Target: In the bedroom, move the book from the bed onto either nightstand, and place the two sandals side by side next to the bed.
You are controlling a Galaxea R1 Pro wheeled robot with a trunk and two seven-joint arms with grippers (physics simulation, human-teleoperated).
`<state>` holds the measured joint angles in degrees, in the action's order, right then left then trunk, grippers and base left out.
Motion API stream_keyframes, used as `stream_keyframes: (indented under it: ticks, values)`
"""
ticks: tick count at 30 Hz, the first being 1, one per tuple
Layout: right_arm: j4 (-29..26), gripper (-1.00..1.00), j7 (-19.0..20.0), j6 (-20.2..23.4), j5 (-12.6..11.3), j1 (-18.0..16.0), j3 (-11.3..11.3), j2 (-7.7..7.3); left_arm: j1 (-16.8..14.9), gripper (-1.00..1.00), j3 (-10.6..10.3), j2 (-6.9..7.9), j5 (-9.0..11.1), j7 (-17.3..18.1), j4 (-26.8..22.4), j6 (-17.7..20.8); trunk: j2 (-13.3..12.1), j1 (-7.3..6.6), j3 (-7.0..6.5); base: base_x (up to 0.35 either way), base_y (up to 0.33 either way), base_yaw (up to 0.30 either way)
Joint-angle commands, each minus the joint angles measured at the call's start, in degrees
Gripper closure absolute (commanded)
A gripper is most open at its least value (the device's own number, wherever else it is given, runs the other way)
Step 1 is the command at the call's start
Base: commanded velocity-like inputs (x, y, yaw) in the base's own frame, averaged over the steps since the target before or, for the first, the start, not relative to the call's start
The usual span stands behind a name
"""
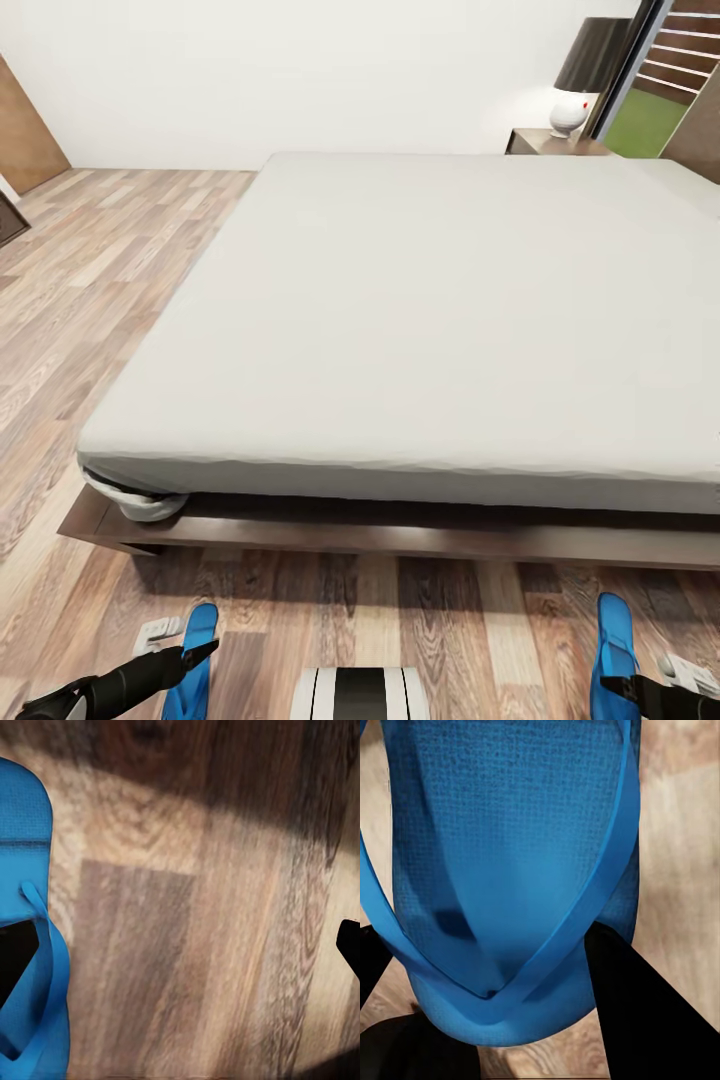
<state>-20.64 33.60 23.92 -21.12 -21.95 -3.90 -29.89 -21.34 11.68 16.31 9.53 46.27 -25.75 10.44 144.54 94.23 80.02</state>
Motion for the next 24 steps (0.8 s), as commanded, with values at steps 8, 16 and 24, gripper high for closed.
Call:
stream_keyframes:
  ticks: [8,16,24]
  values:
    - [-0.1,1.0,-0.1,0.5,-0.3,0.0,-0.2,0.03,0.0,-1.0,0.7,0.03,0.4,0.1,0.0,0.6,0.0,-0.03,0.04,-0.201,0.107,0.0]
    - [-0.1,1.0,-0.1,0.5,-0.3,0.0,-0.2,0.03,0.0,-1.0,2.7,0.12,0.4,0.1,0.0,0.7,0.0,-0.03,0.04,-0.011,0.277,0.0]
    - [-0.1,1.0,-0.1,0.4,-0.3,0.0,-0.2,0.07,0.0,-1.0,2.7,0.12,0.4,0.1,0.0,0.7,0.0,-0.03,0.04,0.0,0.291,0.0]
